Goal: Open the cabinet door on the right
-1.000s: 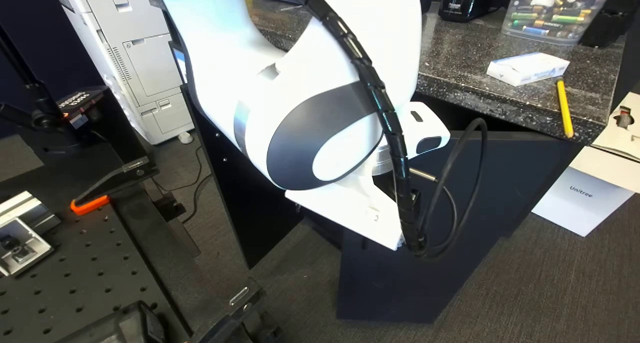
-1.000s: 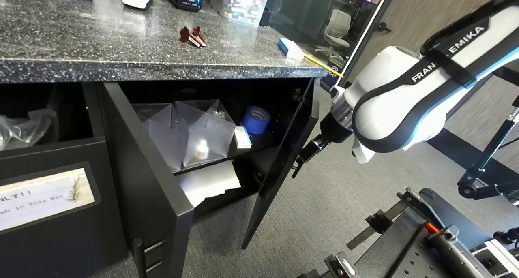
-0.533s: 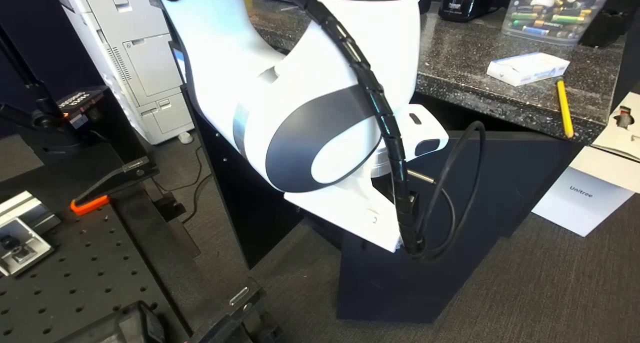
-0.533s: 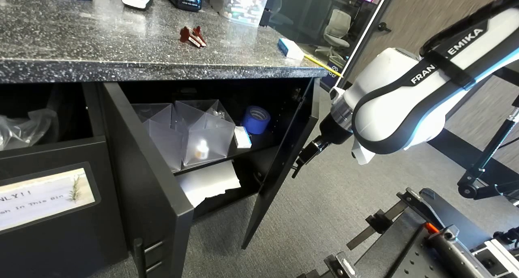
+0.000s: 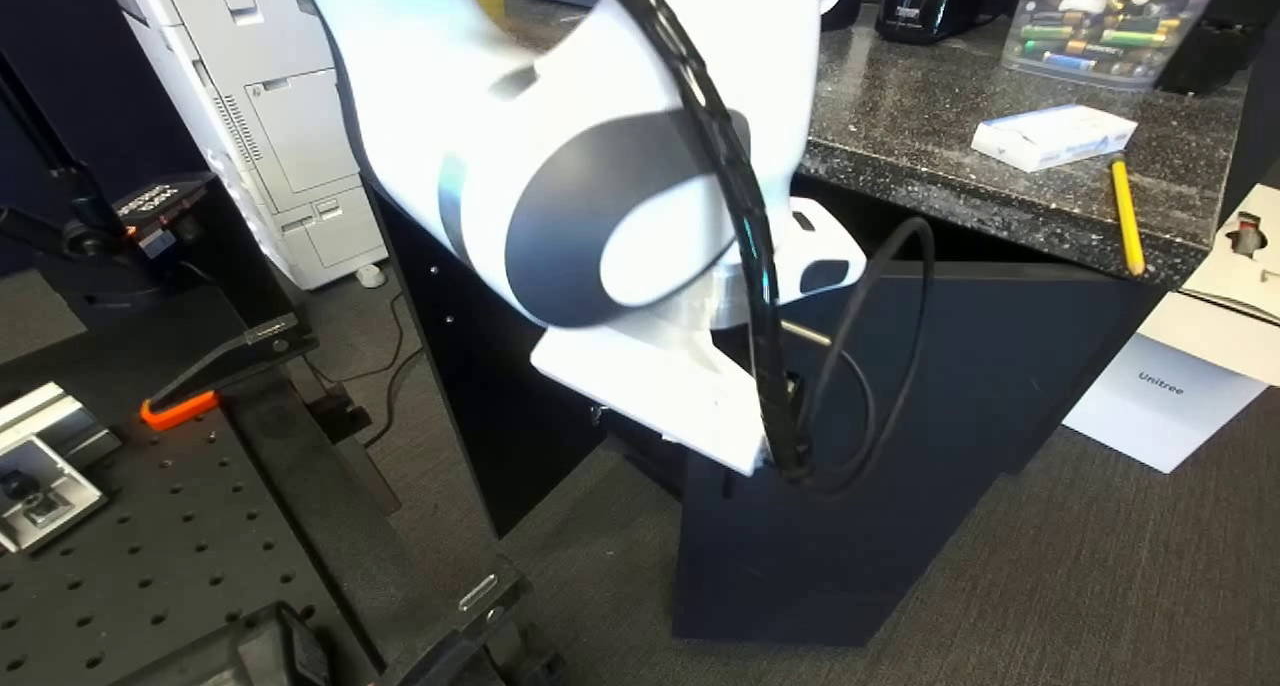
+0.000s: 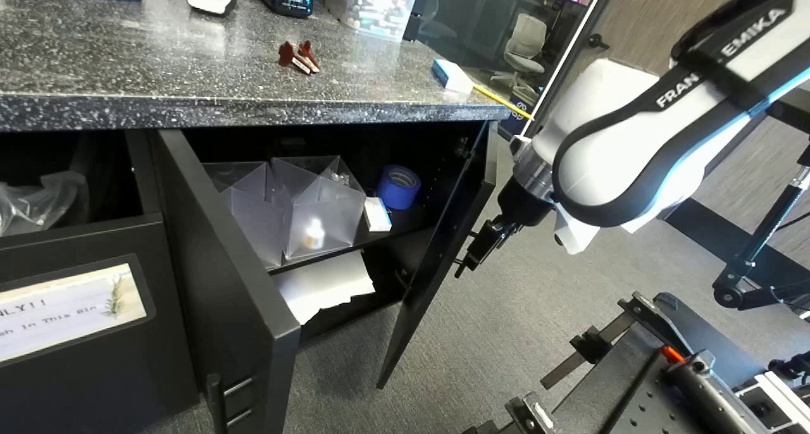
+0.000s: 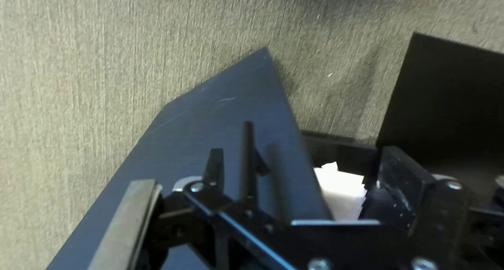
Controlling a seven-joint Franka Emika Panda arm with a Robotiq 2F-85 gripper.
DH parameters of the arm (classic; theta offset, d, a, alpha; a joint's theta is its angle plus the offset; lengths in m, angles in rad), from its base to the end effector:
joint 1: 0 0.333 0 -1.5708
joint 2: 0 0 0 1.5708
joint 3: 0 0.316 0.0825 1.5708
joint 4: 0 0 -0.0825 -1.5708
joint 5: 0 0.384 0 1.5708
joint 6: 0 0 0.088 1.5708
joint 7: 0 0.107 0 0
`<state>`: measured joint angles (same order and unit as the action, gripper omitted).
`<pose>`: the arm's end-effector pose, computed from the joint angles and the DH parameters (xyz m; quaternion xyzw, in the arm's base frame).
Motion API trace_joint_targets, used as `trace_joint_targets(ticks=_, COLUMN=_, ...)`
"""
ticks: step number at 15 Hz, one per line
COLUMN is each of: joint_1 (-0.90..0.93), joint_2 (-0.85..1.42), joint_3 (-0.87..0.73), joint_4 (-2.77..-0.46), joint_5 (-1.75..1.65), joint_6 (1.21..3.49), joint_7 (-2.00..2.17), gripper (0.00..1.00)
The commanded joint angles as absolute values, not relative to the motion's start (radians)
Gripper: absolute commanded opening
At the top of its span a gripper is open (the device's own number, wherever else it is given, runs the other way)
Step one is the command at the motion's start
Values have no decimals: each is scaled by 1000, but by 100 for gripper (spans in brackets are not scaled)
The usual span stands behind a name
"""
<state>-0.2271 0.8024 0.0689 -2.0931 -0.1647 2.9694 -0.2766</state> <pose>0.5489 -0.0734 0.0421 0.9910 0.1279 0.0401 0.0016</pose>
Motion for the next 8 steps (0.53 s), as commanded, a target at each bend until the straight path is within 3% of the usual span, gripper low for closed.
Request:
trace_joint_targets(ticks=1, joint_1=-149, joint_2=586, joint_3=95, joint_4=-2228, joint_5=-113, joint_6=2696, joint_7=-212, gripper=100)
trace_joint_targets(ticks=4, joint_1=-78, joint_2=464, joint_3=132, joint_4=-2265, joint_5=-35, joint_6=2441, joint_7=-151, gripper=100)
trace_joint_targets(ticks=5, joint_1=-86, joint_2=559, joint_3=99, joint_4=-2212, joint_5=-58, joint_6=2555, joint_7=-194, gripper=100)
trace_joint_targets(ticks=8, joint_1=-42, joint_2=479, joint_3=110, joint_4=-2247, joint_5=-31, joint_6=2456, joint_7=-160, gripper=100)
